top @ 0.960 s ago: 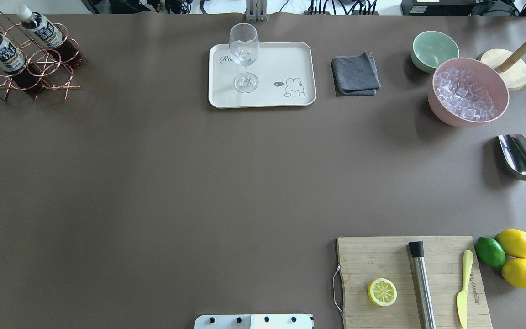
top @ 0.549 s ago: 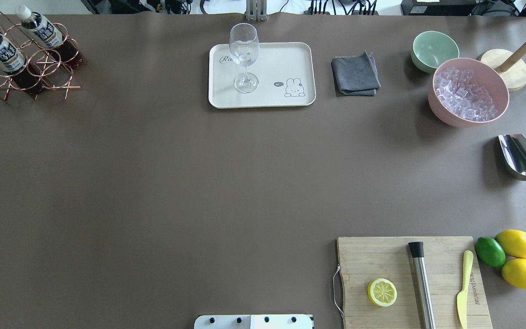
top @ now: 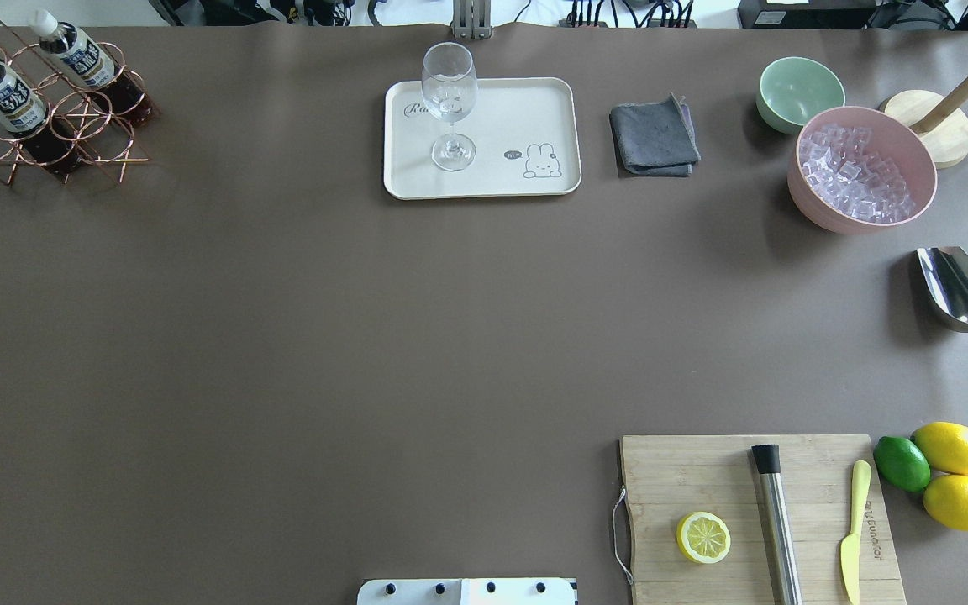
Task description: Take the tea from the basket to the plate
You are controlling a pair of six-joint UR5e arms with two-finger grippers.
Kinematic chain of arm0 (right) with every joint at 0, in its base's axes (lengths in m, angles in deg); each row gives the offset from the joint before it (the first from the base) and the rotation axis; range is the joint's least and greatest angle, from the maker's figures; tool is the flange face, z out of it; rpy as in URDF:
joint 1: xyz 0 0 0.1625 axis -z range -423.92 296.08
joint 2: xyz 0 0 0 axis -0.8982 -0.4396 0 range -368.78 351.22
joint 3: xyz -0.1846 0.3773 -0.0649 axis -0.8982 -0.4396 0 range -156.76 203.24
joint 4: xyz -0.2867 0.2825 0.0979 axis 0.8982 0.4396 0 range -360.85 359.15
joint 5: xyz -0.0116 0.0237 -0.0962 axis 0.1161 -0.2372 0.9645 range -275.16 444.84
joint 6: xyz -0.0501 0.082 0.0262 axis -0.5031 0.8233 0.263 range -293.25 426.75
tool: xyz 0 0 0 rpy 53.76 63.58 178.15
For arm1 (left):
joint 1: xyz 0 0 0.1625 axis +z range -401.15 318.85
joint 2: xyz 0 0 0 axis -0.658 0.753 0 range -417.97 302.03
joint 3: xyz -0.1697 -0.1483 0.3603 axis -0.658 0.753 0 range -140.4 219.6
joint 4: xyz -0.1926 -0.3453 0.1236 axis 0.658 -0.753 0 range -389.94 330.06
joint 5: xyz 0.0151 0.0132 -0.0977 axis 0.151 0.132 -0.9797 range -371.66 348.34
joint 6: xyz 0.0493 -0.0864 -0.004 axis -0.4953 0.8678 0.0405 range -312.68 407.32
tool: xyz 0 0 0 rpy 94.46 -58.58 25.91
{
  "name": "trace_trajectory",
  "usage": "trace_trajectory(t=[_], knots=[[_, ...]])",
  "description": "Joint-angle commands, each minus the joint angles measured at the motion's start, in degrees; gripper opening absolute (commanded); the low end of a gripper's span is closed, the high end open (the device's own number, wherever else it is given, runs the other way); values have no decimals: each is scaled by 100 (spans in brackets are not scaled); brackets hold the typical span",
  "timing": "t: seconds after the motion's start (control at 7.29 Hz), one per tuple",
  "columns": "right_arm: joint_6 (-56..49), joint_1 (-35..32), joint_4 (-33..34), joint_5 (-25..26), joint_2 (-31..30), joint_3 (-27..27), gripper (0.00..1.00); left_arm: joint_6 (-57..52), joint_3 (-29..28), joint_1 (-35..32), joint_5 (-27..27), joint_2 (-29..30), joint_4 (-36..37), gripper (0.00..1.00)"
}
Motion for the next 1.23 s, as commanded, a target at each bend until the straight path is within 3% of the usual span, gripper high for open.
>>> trace_trajectory(t=[0.0, 0.55, 0.82, 1.1], knots=[[26, 419, -57, -239, 398, 501, 100, 1363, -581, 20, -5, 681, -37, 98], [52, 1316, -197, -530, 1058, 1441, 100, 2647, -1663, 11, 12, 1263, -756, 98], [52, 1903, -1674, -486, 1218, 1443, 100, 3341, -1997, 11, 13, 1263, -1292, 98], [70, 2196, -2584, -451, 1279, 1242, 100, 3622, -2243, 37, 13, 1350, -1424, 98]])
